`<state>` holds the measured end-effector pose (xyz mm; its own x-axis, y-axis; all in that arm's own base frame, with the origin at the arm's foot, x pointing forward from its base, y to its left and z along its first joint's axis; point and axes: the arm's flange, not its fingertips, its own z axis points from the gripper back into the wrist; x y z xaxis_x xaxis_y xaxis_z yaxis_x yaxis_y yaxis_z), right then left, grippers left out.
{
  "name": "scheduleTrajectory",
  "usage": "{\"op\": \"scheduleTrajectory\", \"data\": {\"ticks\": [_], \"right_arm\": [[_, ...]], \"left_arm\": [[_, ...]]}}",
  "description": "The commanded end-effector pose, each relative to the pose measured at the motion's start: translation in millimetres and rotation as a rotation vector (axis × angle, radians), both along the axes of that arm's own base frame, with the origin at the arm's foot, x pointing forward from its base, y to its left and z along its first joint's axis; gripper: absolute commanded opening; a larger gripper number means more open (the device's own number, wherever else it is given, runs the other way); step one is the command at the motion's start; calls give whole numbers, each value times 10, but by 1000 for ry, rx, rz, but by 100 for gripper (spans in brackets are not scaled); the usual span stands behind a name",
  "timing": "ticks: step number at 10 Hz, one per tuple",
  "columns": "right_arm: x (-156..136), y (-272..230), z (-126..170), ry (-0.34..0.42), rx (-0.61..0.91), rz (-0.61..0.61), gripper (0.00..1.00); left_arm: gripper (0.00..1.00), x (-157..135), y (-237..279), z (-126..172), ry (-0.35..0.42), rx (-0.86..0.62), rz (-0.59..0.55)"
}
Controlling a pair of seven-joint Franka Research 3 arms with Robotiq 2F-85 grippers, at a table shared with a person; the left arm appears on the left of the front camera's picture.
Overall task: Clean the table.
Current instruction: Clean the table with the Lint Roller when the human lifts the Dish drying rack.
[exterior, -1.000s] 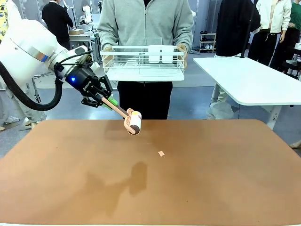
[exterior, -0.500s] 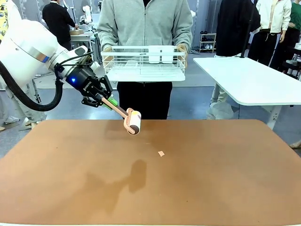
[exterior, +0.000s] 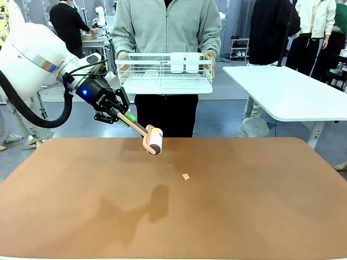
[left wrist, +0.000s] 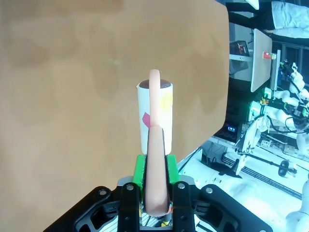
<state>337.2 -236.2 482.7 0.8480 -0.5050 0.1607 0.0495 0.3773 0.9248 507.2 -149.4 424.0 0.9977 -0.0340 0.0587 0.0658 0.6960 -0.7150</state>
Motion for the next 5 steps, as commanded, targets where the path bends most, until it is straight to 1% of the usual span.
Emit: {"op": "scheduleTrajectory", "data": {"ticks": [1,5], "right_arm": [[-7,-2,31,-21,11,8,100],[-7,-2,31,-21,11,8,100]], "left_arm": [[22,-4,-2,-1,2,0,-3],[22,0,0,-1,0,0,0]]}}
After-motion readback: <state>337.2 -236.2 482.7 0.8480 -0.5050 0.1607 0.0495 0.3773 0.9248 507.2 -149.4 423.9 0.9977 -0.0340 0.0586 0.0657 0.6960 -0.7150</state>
